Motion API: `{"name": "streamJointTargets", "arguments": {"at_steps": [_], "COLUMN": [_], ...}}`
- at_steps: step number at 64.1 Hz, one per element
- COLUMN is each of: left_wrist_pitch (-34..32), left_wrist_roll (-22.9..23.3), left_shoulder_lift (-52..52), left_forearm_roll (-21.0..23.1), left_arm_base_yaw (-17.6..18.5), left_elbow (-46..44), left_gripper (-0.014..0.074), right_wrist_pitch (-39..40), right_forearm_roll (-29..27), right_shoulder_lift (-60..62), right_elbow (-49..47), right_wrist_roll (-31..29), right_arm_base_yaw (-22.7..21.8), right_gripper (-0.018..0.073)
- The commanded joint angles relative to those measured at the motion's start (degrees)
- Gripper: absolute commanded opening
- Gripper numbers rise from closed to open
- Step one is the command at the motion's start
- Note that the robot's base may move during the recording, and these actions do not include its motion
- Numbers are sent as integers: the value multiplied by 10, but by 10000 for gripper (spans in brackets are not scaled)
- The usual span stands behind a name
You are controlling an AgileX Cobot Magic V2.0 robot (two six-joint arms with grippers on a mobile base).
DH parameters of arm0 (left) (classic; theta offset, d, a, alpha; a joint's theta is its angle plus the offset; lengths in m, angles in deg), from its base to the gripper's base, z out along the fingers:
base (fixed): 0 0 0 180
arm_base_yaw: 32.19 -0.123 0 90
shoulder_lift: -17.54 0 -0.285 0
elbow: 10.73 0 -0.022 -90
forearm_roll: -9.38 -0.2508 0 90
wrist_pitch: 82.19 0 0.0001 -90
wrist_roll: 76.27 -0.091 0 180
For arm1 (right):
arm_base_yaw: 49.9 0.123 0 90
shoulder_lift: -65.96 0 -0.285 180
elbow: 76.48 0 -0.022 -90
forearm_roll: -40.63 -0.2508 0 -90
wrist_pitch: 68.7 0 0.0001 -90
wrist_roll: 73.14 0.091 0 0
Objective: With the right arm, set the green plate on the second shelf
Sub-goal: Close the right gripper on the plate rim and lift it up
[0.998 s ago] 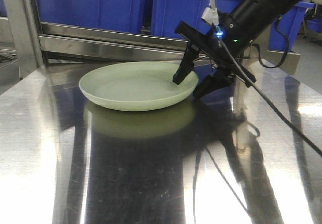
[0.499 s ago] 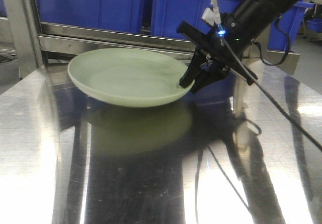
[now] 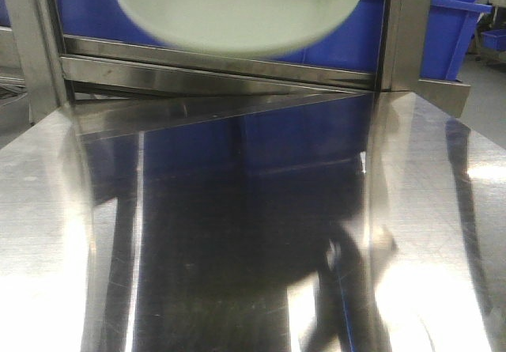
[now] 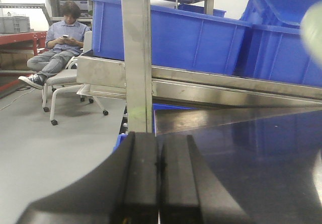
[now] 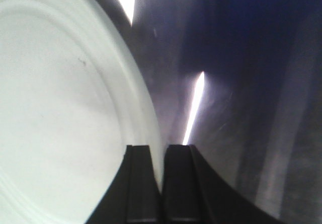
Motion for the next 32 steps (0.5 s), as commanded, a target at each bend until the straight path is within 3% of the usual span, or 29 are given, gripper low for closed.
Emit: {"name": "streamJointTargets", "arguments": {"at_steps": [1,14,32], "left_wrist_pitch": [-46,-46,-46], "left_wrist_roll": [1,1,1], "left_shoulder_lift": [-10,-10,-10], "left_forearm_roll": [4,4,4], "left_arm_base_yaw": [1,1,1], "left_elbow": [23,23,23], "left_gripper": [130,130,130], "right_wrist_pitch": [58,86,63], "right_forearm_roll": [0,48,58], "right_shoulder_lift": [103,268,433], "right_elbow": [6,87,156], "right_wrist_roll": [-2,-2,-5], "right_arm_base_yaw": [-3,-3,-3], "right_gripper": [53,53,53]}}
